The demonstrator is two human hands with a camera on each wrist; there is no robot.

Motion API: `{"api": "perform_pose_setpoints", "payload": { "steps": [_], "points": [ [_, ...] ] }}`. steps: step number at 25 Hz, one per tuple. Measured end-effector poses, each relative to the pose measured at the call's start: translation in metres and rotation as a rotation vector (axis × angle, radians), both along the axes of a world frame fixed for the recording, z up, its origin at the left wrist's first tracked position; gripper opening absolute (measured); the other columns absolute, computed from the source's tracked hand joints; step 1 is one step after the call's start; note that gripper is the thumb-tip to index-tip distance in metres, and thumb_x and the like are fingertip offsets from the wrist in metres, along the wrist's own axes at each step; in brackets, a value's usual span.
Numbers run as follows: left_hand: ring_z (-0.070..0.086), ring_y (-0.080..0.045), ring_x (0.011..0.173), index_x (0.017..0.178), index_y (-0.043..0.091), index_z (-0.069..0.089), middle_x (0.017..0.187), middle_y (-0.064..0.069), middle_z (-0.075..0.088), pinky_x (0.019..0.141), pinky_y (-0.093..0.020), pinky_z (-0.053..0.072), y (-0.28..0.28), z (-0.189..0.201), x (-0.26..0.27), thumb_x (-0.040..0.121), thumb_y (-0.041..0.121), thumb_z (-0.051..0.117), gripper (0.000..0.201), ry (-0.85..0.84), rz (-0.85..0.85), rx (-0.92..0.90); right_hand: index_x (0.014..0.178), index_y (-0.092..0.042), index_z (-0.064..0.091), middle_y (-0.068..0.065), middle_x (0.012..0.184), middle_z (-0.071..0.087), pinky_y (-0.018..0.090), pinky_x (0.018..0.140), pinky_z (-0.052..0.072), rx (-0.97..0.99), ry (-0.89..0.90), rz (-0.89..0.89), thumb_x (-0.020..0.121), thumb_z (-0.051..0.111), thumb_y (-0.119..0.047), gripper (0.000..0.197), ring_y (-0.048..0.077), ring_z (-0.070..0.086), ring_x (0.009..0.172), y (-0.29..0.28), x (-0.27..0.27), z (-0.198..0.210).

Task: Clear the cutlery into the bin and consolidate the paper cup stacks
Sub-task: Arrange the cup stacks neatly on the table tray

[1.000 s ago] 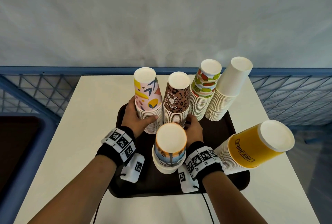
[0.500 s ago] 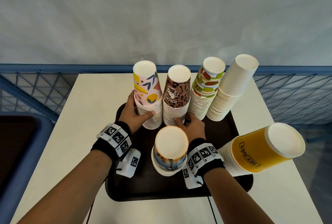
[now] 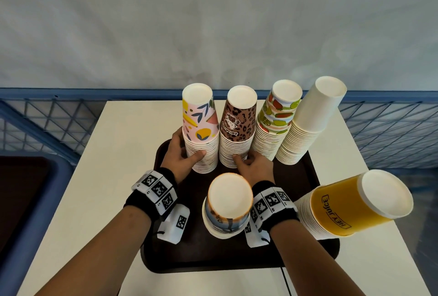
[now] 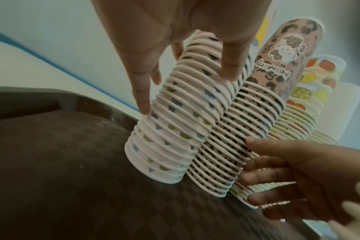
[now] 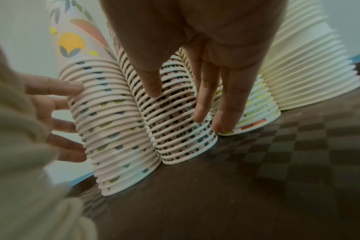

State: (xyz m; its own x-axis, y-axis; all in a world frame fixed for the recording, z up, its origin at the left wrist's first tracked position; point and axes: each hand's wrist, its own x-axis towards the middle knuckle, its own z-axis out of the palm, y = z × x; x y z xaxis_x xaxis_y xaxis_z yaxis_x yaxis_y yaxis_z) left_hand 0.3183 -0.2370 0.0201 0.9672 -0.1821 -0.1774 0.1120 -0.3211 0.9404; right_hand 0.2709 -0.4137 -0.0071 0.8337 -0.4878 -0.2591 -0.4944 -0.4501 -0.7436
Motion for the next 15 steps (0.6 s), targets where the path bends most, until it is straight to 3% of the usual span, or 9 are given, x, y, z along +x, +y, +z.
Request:
{"api": "perform_pose_setpoints", "payload": {
  "steps": [5, 9, 13, 15],
  "points": [
    [0.043, -0.013, 0.122, 0.143, 0.019, 0.023, 0.143, -0.002, 0.042, 0.097, -0.028, 0.036, -0.001, -0.005, 0.000, 0.084, 0.010, 0.062, 0.070, -0.024, -0.019, -0.030, 0.113, -0.005, 0.058, 0.014, 0.107, 0.068, 0.028, 0.086, 0.043, 0.019, -0.003, 0.015, 0.084, 0.059, -0.041, 0.046, 0.029, 0.060, 0.106, 0.001, 0.000, -0.001],
    [0.048, -0.019, 0.125, 0.142, 0.026, 0.026, 0.139, -0.001, 0.048, 0.100, -0.030, 0.037, 0.001, -0.013, -0.003, 0.087, 0.031, 0.059, 0.065, 0.038, 0.015, 0.030, 0.122, -0.004, 0.052, 0.016, 0.105, 0.069, 0.024, 0.083, 0.041, 0.066, -0.001, 0.031, 0.088, 0.057, -0.032, 0.045, 0.028, 0.060, 0.105, 0.001, -0.006, 0.002],
    [0.047, -0.021, 0.128, 0.145, 0.035, 0.013, 0.142, 0.001, 0.047, 0.110, -0.040, 0.036, 0.007, -0.012, -0.006, 0.073, 0.058, 0.054, 0.086, 0.096, -0.026, 0.082, 0.127, -0.004, 0.048, 0.010, 0.095, 0.069, 0.026, 0.085, 0.043, 0.173, 0.047, 0.061, 0.089, 0.055, -0.016, 0.041, 0.024, 0.060, 0.097, 0.004, -0.024, 0.002],
    [0.040, -0.025, 0.134, 0.147, 0.029, 0.007, 0.149, -0.003, 0.037, 0.112, -0.043, 0.033, 0.010, -0.006, -0.011, 0.074, 0.051, 0.062, 0.094, 0.130, -0.015, 0.159, 0.124, -0.004, 0.052, 0.014, 0.102, 0.068, 0.029, 0.087, 0.045, 0.177, 0.057, 0.087, 0.088, 0.054, -0.012, 0.037, 0.024, 0.060, 0.100, 0.005, -0.041, 0.002]
  ]
}}
